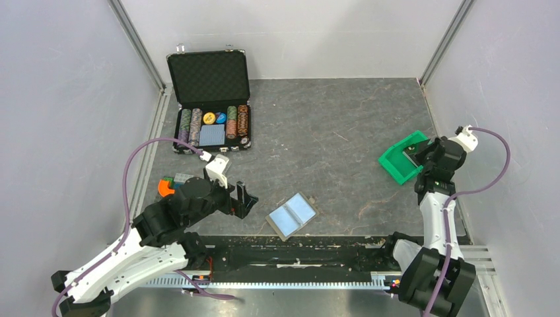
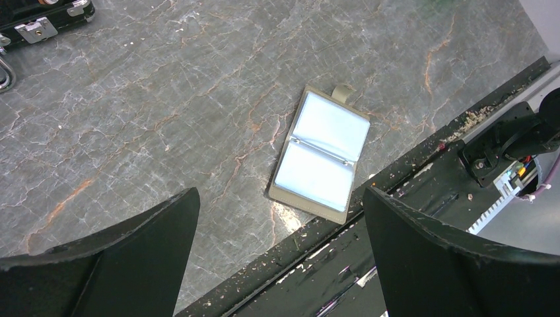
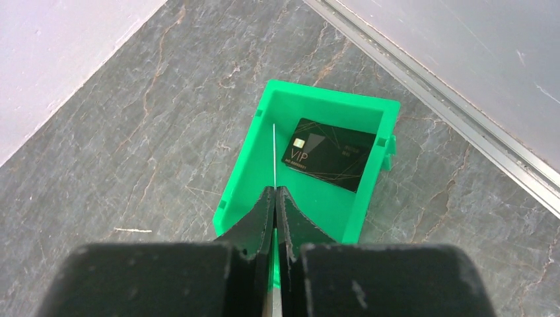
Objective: Take the credit cards out of the card holder
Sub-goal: Place the credit card in the storage box.
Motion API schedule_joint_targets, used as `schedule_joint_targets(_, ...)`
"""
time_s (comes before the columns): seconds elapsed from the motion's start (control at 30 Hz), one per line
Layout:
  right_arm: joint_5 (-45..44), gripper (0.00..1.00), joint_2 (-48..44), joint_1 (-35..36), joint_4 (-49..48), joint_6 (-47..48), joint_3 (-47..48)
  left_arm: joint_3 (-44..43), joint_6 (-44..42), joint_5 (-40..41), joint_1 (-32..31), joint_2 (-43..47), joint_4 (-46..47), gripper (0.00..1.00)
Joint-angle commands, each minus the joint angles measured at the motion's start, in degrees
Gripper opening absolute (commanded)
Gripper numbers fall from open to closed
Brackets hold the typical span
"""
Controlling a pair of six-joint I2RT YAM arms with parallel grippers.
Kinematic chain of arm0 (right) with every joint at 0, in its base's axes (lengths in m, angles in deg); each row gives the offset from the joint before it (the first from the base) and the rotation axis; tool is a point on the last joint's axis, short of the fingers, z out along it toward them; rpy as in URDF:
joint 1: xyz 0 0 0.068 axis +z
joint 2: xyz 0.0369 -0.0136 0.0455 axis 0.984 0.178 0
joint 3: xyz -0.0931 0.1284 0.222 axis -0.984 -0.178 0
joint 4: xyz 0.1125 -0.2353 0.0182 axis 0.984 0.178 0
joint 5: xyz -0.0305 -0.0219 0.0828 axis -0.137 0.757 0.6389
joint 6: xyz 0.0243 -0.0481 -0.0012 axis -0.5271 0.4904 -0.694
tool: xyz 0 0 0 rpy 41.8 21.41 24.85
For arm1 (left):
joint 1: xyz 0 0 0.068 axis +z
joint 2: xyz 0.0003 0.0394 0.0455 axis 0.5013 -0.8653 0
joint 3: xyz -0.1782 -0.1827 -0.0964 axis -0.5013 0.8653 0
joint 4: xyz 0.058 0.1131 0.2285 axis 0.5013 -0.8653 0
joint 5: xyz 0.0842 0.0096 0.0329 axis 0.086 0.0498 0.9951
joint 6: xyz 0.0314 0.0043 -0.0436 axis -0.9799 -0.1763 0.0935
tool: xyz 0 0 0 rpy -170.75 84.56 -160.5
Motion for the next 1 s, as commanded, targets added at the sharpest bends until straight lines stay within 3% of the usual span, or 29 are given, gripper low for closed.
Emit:
schedule_joint_targets(0.0, 0.3, 0.00, 1.4, -1.7, -7.8, -2.3, -2.4, 0.3, -1.1, 1.5, 0.0, 0.0, 1.0, 1.00)
schedule_joint_targets(0.27, 2.6, 0.00, 2.2, -4.6, -23.2, -8.1, -12.0, 0.2, -1.1, 1.5, 0.0, 0.1, 1.0, 1.00)
schedule_joint_targets(0.97, 9.2, 0.00, 13.5, -7.4, -40.5, -13.4, -16.5, 0.2, -1.2, 1.0, 0.0, 0.9, 1.0, 1.00)
